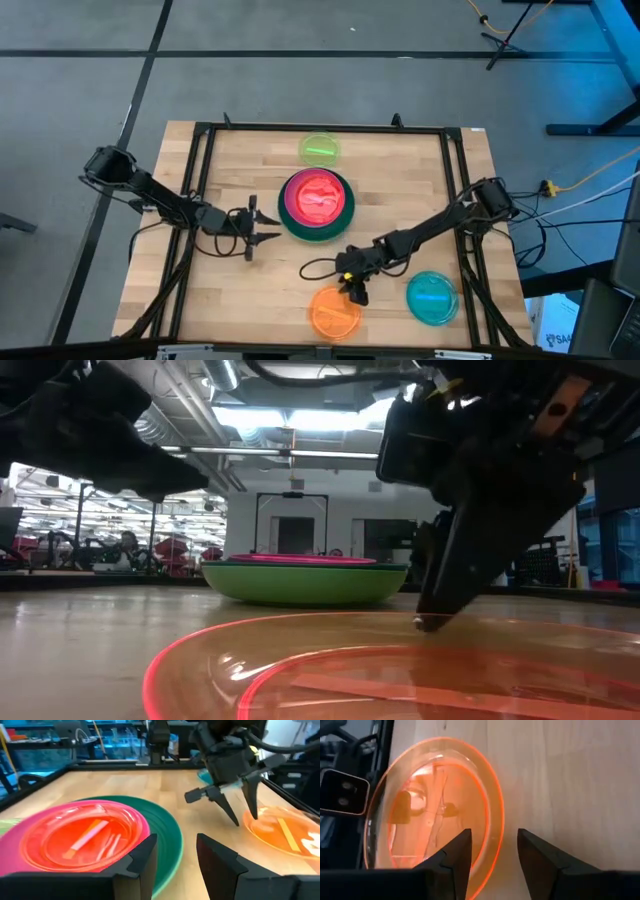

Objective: Stack plastic plates
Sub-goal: Stack the orange plate on the red plate

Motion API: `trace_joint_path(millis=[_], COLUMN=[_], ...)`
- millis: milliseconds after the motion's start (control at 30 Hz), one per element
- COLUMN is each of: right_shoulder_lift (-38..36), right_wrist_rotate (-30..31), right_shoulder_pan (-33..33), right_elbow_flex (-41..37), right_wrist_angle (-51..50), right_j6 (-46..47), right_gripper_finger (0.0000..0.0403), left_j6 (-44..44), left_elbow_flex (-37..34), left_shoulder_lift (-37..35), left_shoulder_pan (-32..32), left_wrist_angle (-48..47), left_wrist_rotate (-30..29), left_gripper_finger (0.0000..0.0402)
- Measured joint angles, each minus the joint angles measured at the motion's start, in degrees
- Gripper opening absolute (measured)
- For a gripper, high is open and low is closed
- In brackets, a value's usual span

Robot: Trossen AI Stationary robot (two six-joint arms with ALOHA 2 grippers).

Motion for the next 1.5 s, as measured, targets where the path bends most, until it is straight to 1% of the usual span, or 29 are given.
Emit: trace_joint_path(millis=[133, 233, 333, 467, 633, 767, 833, 1200, 1500], right_shoulder_lift=[0.9, 0.9, 0.9, 0.9, 0.9, 0.9, 0.9, -0.2, -6.5], right_wrist_rotate=[0.3, 2.0, 2.8, 3.1, 3.5, 4.4, 4.5, 4.9, 7.3], right_shoulder_pan=[0.2, 0.2, 0.3, 0.4, 0.5, 0.5, 0.5, 0.4, -2.3], right_elbow_flex=[0.0, 0.0, 0.0, 0.0, 0.0, 0.0, 0.0, 0.0, 0.0], right_wrist_angle=[0.6, 0.3, 0.3, 0.2, 0.0, 0.1, 0.3, -0.2, -1.9], right_j6=[2.8, 3.4, 3.4, 3.4, 3.1, 0.4, -0.8, -4.4, -8.9], right_gripper_finger=[0.0149, 0.0148, 0.0137, 0.0106, 0.0058, 0.0018, 0.0005, 0.0003, 0.0005], left_j6=[0.0, 0.0, 0.0, 0.0, 0.0, 0.0, 0.0, 0.0, 0.0], left_elbow_flex=[0.0, 0.0, 0.0, 0.0, 0.0, 0.0, 0.0, 0.0, 0.0], left_shoulder_lift=[0.0, 0.0, 0.0, 0.0, 0.0, 0.0, 0.0, 0.0, 0.0], left_shoulder_pan=[-1.5, -2.4, -3.0, -3.7, -4.0, -4.0, -4.0, -4.0, -4.0], left_wrist_angle=[-1.6, -2.3, -3.0, -3.0, -3.0, -3.0, -3.0, -3.0, -3.0], left_wrist_rotate=[0.0, 0.0, 0.0, 0.0, 0.0, 0.0, 0.0, 0.0, 0.0], left_gripper_finger=[0.0131, 0.0131, 0.0131, 0.0131, 0.0131, 0.0131, 0.0131, 0.0131, 0.0131])
